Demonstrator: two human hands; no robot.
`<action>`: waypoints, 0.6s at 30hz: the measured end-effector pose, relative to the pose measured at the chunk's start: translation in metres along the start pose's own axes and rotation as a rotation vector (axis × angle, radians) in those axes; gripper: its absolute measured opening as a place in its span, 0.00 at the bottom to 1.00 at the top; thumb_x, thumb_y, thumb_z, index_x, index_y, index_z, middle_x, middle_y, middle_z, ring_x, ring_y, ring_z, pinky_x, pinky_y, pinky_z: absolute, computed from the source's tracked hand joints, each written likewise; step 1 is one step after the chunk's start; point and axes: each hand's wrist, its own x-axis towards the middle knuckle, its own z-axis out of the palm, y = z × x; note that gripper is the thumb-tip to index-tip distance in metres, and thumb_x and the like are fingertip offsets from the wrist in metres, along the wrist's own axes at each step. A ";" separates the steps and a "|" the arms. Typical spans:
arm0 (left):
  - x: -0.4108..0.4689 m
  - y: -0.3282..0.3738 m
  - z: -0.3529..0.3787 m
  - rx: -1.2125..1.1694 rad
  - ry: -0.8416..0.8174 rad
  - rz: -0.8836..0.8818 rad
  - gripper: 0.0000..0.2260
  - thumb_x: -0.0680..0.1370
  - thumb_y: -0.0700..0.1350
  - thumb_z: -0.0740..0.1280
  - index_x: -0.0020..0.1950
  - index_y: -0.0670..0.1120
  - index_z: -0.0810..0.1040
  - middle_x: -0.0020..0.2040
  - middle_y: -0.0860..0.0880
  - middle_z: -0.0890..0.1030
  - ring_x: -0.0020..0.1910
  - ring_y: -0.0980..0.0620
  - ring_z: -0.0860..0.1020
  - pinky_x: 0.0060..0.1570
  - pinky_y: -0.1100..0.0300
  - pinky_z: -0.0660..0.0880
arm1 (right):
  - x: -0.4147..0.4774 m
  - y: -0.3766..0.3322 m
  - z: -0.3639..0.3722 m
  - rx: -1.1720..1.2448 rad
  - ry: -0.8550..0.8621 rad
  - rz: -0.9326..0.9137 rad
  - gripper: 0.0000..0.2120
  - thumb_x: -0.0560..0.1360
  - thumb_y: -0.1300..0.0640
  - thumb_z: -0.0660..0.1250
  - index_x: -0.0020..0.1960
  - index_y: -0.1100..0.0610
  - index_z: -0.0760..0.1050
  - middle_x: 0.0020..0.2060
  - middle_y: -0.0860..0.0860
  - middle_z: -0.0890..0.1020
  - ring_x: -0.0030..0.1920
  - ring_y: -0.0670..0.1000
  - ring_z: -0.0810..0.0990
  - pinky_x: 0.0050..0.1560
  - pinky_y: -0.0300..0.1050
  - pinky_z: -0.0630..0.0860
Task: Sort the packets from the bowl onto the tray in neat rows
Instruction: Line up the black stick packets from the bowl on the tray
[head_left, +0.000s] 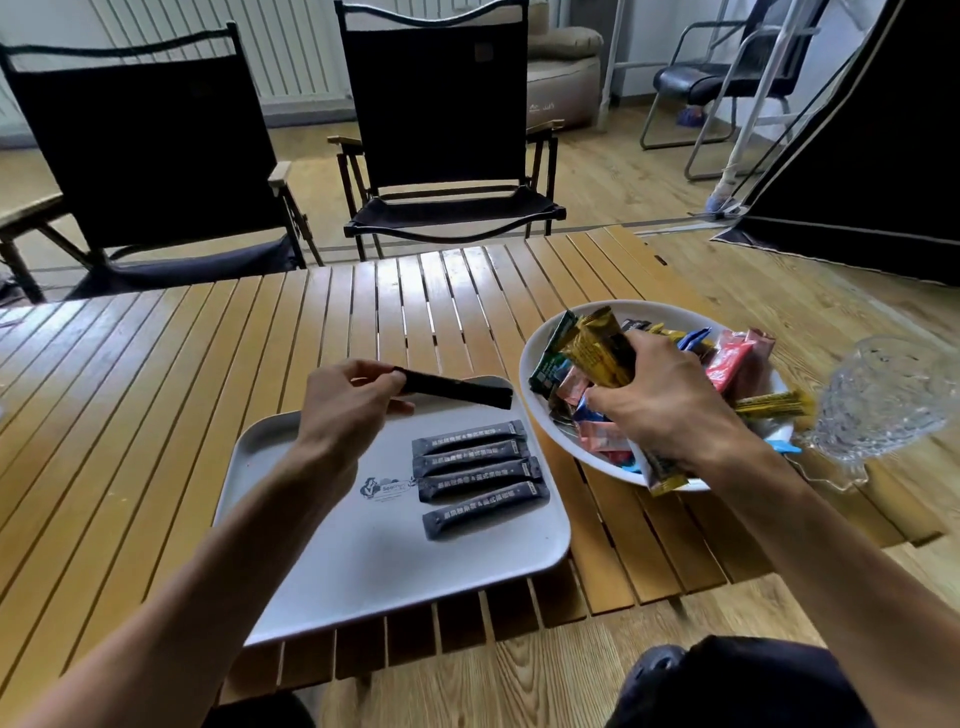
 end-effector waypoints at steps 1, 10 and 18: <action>0.001 -0.003 0.001 0.002 0.000 -0.015 0.06 0.77 0.38 0.66 0.53 0.40 0.78 0.44 0.45 0.83 0.36 0.54 0.81 0.34 0.66 0.72 | 0.000 0.001 0.001 -0.004 0.001 -0.004 0.08 0.75 0.55 0.71 0.49 0.50 0.71 0.37 0.44 0.75 0.42 0.49 0.76 0.36 0.34 0.67; 0.011 -0.029 0.001 0.140 -0.148 0.114 0.05 0.77 0.38 0.66 0.51 0.44 0.77 0.47 0.46 0.83 0.47 0.53 0.82 0.50 0.58 0.77 | -0.001 0.001 0.003 -0.003 -0.009 -0.021 0.11 0.75 0.54 0.71 0.53 0.51 0.72 0.37 0.42 0.74 0.45 0.49 0.77 0.47 0.40 0.72; 0.016 -0.048 -0.007 0.706 -0.253 0.513 0.11 0.75 0.32 0.65 0.49 0.47 0.82 0.55 0.48 0.80 0.54 0.48 0.79 0.51 0.51 0.79 | 0.000 0.001 0.003 -0.010 -0.007 -0.035 0.12 0.74 0.54 0.72 0.54 0.50 0.72 0.38 0.42 0.74 0.46 0.49 0.77 0.49 0.41 0.74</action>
